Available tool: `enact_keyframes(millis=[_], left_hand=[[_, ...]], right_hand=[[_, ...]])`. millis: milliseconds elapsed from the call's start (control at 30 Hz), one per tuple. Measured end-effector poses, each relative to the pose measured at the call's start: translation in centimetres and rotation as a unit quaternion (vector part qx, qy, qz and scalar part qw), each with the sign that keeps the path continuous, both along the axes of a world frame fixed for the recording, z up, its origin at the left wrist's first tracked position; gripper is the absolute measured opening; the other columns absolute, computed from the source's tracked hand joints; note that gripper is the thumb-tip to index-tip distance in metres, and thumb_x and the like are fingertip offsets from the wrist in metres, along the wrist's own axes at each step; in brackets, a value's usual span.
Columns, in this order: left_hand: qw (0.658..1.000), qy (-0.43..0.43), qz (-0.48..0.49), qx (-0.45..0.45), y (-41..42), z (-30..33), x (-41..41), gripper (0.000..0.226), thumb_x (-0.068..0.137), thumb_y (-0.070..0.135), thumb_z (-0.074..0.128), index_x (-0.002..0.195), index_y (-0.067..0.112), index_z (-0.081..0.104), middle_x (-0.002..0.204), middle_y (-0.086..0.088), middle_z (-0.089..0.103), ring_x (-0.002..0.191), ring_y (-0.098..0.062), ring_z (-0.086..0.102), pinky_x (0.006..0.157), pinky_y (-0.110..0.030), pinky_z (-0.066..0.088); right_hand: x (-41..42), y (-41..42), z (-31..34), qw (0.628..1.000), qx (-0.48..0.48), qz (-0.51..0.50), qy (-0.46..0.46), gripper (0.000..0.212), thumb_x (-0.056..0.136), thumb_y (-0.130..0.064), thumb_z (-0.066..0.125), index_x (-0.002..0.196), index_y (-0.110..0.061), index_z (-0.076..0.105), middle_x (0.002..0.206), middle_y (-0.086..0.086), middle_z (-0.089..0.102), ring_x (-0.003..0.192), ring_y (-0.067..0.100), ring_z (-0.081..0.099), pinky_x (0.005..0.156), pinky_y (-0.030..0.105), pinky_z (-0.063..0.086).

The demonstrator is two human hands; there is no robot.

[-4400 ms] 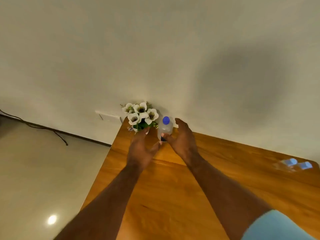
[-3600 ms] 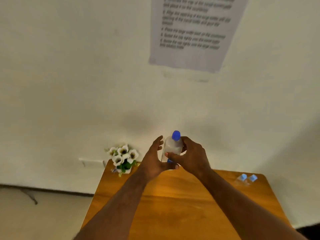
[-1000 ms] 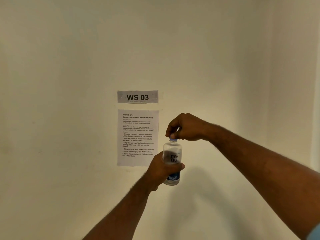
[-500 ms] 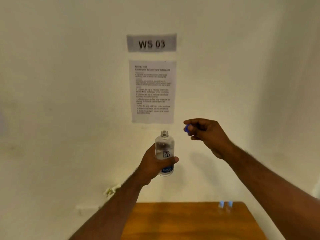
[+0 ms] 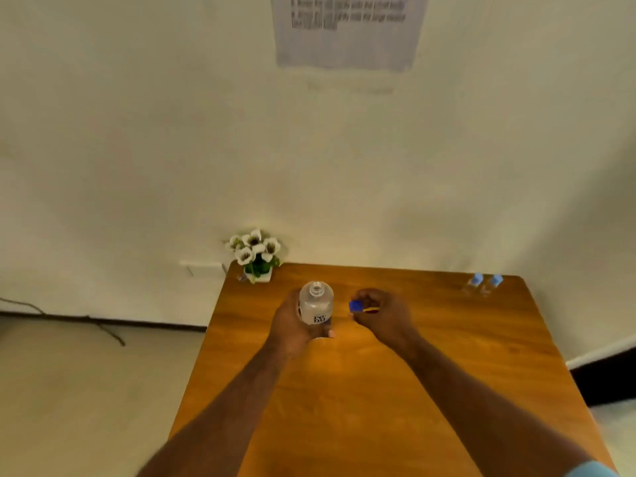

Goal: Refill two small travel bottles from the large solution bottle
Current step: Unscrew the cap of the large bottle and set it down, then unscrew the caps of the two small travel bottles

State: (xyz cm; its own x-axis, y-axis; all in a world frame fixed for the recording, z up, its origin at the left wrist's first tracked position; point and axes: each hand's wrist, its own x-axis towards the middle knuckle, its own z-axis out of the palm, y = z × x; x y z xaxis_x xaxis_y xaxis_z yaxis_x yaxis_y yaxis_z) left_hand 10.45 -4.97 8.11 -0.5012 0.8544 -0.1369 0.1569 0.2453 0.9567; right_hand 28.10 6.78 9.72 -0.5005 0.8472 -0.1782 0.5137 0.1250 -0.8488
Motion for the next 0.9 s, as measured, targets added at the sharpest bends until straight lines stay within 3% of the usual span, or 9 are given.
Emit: enact_keyframes(millis=[133,233,300,433,567,700,733,833,900], left_hand=[[0.999,-0.003,0.027,-0.047,-0.4,-4.3,-0.2,0.086,0.054,0.003,0.099,0.126,0.017,0.055,0.117,-0.001,0.064,0.103,-0.015,0.062,0.066,-0.012,0.057],[0.996,-0.001,0.05,-0.07,-0.7,-6.6,-0.4,0.084,0.055,-0.004,0.096,0.125,0.015,0.054,0.113,0.002,0.061,0.097,-0.008,0.059,0.062,-0.004,0.052],[0.994,-0.009,0.066,-0.085,-0.7,-8.1,-0.6,0.086,0.055,-0.008,0.095,0.128,0.009,0.054,0.115,-0.002,0.06,0.096,-0.007,0.057,0.06,-0.002,0.05],[0.99,-0.028,0.088,-0.106,-1.0,-10.3,-0.8,0.084,0.052,-0.013,0.094,0.121,0.016,0.055,0.108,0.005,0.063,0.096,-0.007,0.06,0.065,-0.006,0.053],[0.988,-0.034,0.099,-0.113,-1.3,-11.7,-1.0,0.087,0.051,-0.009,0.096,0.123,0.018,0.057,0.111,0.006,0.066,0.1,-0.006,0.063,0.076,-0.013,0.056],[0.987,-0.043,0.105,-0.111,-1.2,-12.5,-1.1,0.087,0.051,-0.009,0.096,0.121,0.023,0.057,0.111,0.008,0.066,0.099,-0.003,0.065,0.077,-0.016,0.057],[0.987,-0.044,0.106,-0.108,-1.2,-12.6,-1.1,0.087,0.051,-0.01,0.096,0.123,0.021,0.057,0.112,0.005,0.067,0.102,-0.009,0.066,0.079,-0.02,0.058],[0.989,-0.061,0.101,-0.092,-1.2,-12.1,-0.9,0.096,0.052,-0.015,0.093,0.135,0.009,0.05,0.126,-0.012,0.061,0.119,-0.034,0.059,0.096,-0.048,0.057],[0.99,-0.05,0.089,-0.092,-1.3,-11.4,-0.9,0.111,0.05,-0.009,0.096,0.145,0.01,0.042,0.137,-0.012,0.053,0.127,-0.03,0.054,0.102,-0.046,0.054]], right_hand=[[-1.5,-0.8,-6.6,0.998,-0.033,0.022,-0.055,0.034,0.071,-0.013,0.085,0.101,-0.02,0.07,0.094,-0.008,0.069,0.086,0.009,0.065,0.073,0.027,0.055],[-2.3,-1.2,-10.4,0.994,-0.042,0.032,-0.097,0.03,0.071,-0.006,0.077,0.095,-0.021,0.067,0.096,0.001,0.069,0.085,0.021,0.064,0.075,0.037,0.056],[-2.6,-1.2,-12.4,0.992,-0.03,0.045,-0.118,0.027,0.073,-0.004,0.073,0.095,-0.018,0.067,0.099,0.003,0.068,0.088,0.022,0.063,0.076,0.034,0.052],[-3.1,-1.0,-14.7,0.986,0.006,0.086,-0.145,0.025,0.071,-0.005,0.072,0.094,-0.013,0.069,0.097,0.007,0.067,0.089,0.026,0.061,0.075,0.032,0.047],[-3.3,-0.5,-15.6,0.983,0.012,0.103,-0.154,0.035,0.068,-0.007,0.077,0.102,-0.013,0.069,0.104,0.008,0.064,0.096,0.027,0.06,0.081,0.035,0.049],[-3.4,-0.2,-16.0,0.979,0.015,0.122,-0.164,0.044,0.069,-0.009,0.078,0.11,-0.016,0.066,0.113,0.006,0.061,0.103,0.027,0.059,0.086,0.036,0.049],[-3.3,-0.2,-15.9,0.978,0.015,0.126,-0.167,0.048,0.07,-0.01,0.078,0.115,-0.016,0.065,0.117,0.006,0.06,0.106,0.027,0.058,0.089,0.036,0.049],[-2.8,-0.2,-15.5,0.975,0.015,0.135,-0.174,0.067,0.071,-0.016,0.08,0.133,-0.019,0.055,0.131,0.007,0.054,0.12,0.028,0.051,0.099,0.035,0.044],[-2.1,-0.2,-15.0,0.975,0.025,0.135,-0.173,0.074,0.07,-0.02,0.082,0.137,-0.022,0.05,0.136,0.006,0.05,0.125,0.028,0.046,0.102,0.034,0.041]])
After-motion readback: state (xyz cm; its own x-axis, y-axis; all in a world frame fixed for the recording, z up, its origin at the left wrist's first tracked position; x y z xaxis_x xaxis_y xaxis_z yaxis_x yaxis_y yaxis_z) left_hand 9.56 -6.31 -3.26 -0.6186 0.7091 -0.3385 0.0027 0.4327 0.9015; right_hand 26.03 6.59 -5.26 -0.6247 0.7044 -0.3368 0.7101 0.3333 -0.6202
